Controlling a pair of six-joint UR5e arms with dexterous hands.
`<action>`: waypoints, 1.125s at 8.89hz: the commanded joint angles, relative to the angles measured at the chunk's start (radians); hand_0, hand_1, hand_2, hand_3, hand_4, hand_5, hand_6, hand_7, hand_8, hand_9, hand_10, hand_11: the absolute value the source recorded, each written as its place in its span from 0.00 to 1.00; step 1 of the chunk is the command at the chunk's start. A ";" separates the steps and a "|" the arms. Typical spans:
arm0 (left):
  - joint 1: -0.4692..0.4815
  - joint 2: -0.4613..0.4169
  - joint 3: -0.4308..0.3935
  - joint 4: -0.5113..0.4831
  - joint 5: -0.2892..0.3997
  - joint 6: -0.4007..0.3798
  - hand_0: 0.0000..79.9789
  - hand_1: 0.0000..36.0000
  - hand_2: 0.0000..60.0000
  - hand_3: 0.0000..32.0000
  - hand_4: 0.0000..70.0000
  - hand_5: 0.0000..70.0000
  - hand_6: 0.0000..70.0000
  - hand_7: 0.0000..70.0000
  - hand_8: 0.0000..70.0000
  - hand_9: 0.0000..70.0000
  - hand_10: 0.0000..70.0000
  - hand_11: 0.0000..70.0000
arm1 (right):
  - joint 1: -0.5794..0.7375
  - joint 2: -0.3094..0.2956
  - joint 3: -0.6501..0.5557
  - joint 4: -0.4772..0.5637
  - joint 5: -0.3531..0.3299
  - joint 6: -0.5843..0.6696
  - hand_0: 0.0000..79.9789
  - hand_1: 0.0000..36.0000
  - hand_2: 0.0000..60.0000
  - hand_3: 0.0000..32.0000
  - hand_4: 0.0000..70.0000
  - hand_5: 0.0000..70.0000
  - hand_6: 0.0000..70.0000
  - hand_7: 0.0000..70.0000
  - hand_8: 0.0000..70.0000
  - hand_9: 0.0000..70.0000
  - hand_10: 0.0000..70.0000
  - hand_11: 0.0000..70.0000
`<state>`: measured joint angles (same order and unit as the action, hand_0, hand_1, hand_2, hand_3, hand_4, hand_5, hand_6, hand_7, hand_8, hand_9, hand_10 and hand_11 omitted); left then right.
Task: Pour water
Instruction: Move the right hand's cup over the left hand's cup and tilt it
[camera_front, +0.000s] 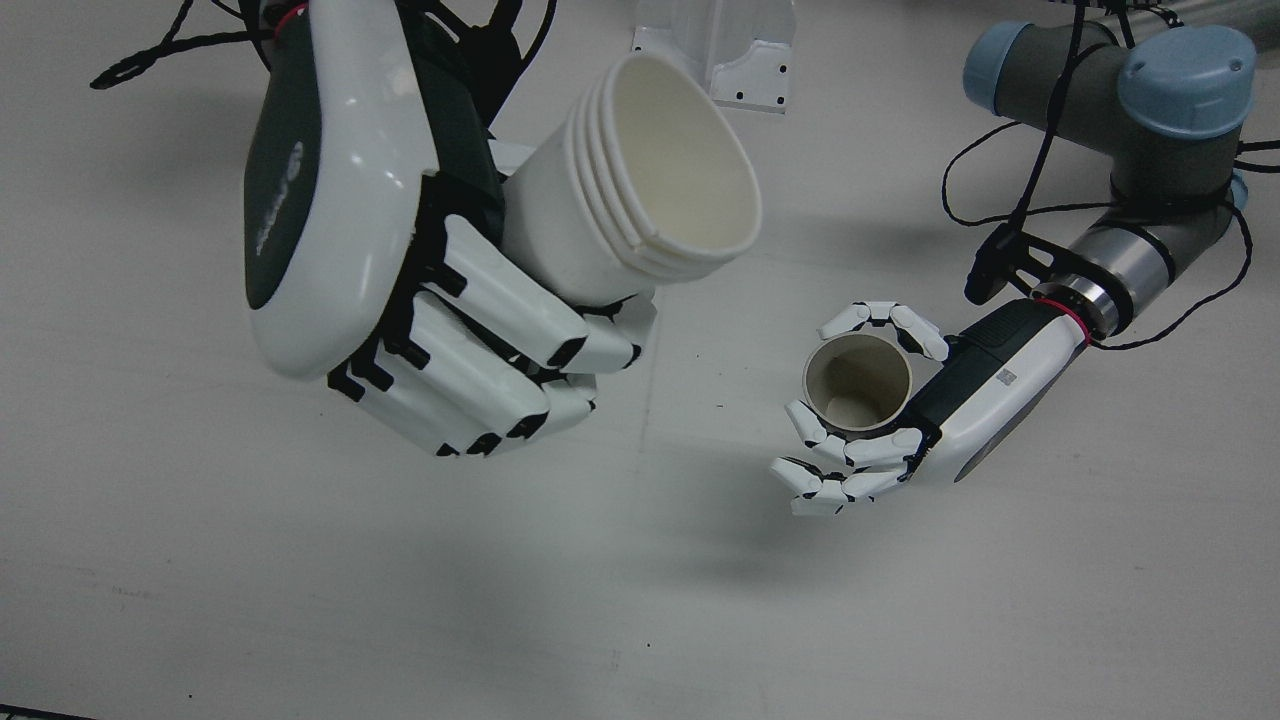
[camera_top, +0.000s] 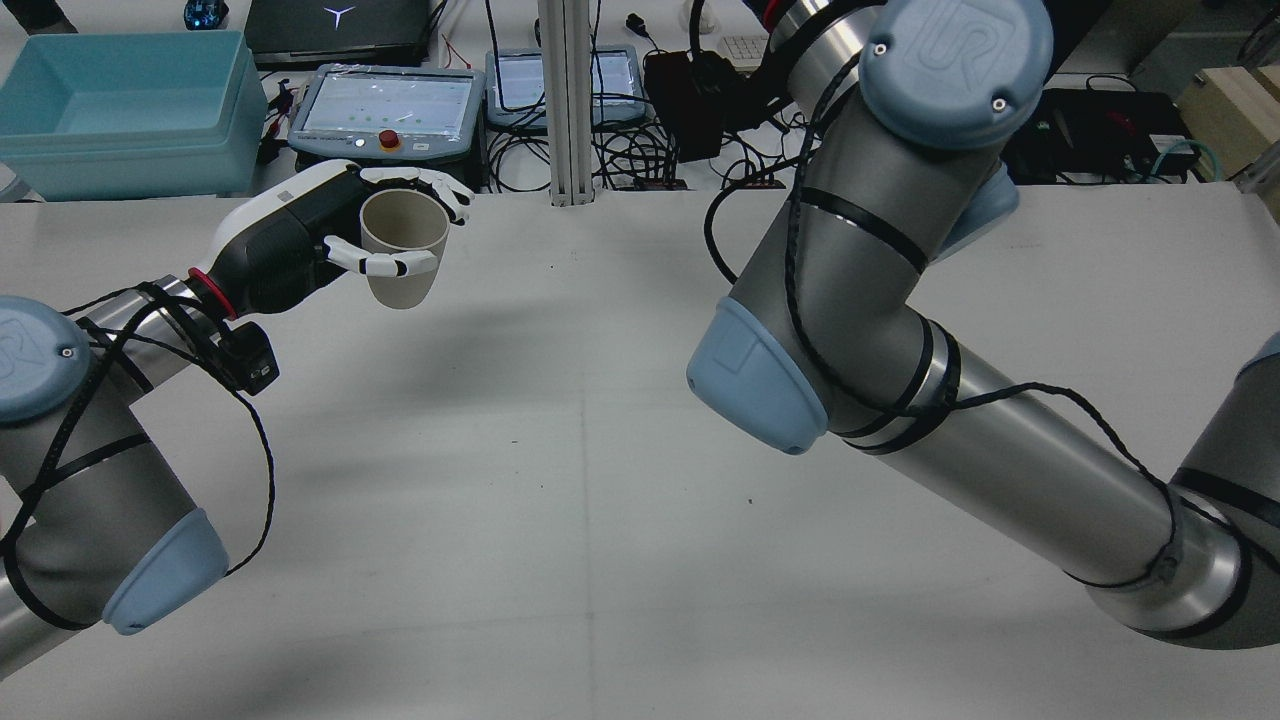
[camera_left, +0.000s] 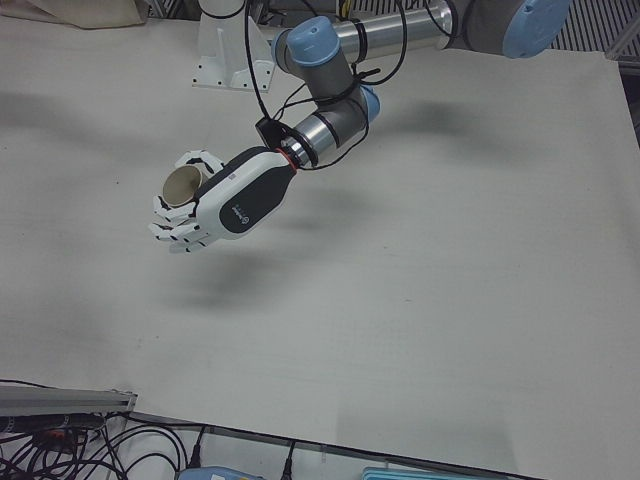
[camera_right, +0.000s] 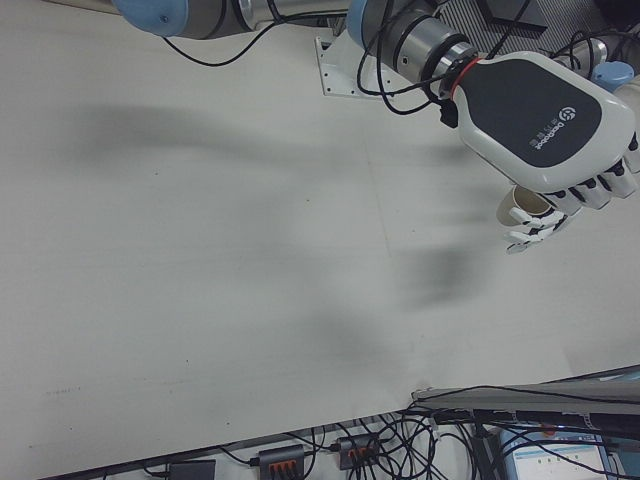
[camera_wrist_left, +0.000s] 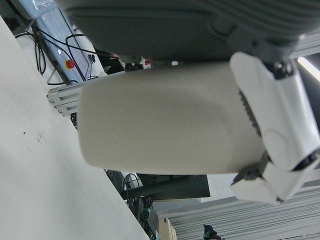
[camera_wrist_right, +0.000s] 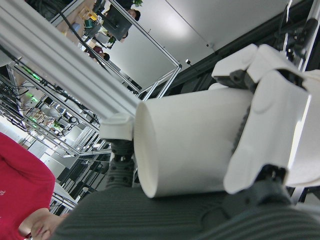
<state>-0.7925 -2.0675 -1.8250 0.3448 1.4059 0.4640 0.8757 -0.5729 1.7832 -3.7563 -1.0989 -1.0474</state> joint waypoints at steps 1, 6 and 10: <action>-0.013 -0.002 -0.003 -0.001 0.001 -0.021 0.50 1.00 1.00 0.00 0.58 1.00 0.23 0.51 0.31 0.48 0.16 0.26 | -0.147 -0.002 -0.020 -0.104 -0.006 -0.219 0.78 1.00 1.00 0.00 1.00 1.00 0.90 1.00 0.73 0.99 0.75 1.00; -0.011 -0.002 -0.010 -0.001 0.001 -0.021 0.51 1.00 1.00 0.00 0.56 1.00 0.22 0.49 0.30 0.47 0.15 0.24 | -0.167 -0.002 -0.127 -0.106 0.001 -0.256 0.78 1.00 1.00 0.00 1.00 1.00 0.84 1.00 0.67 0.91 0.71 1.00; -0.060 0.133 -0.022 -0.104 0.004 -0.229 0.53 1.00 1.00 0.00 0.56 1.00 0.21 0.48 0.29 0.45 0.16 0.25 | -0.100 -0.561 0.196 0.192 0.177 0.377 0.66 0.74 1.00 0.00 0.67 1.00 0.83 1.00 0.79 1.00 0.95 1.00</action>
<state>-0.8071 -2.0211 -1.8359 0.2972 1.4091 0.3714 0.7274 -0.8147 1.8752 -3.7622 -1.0141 -1.0924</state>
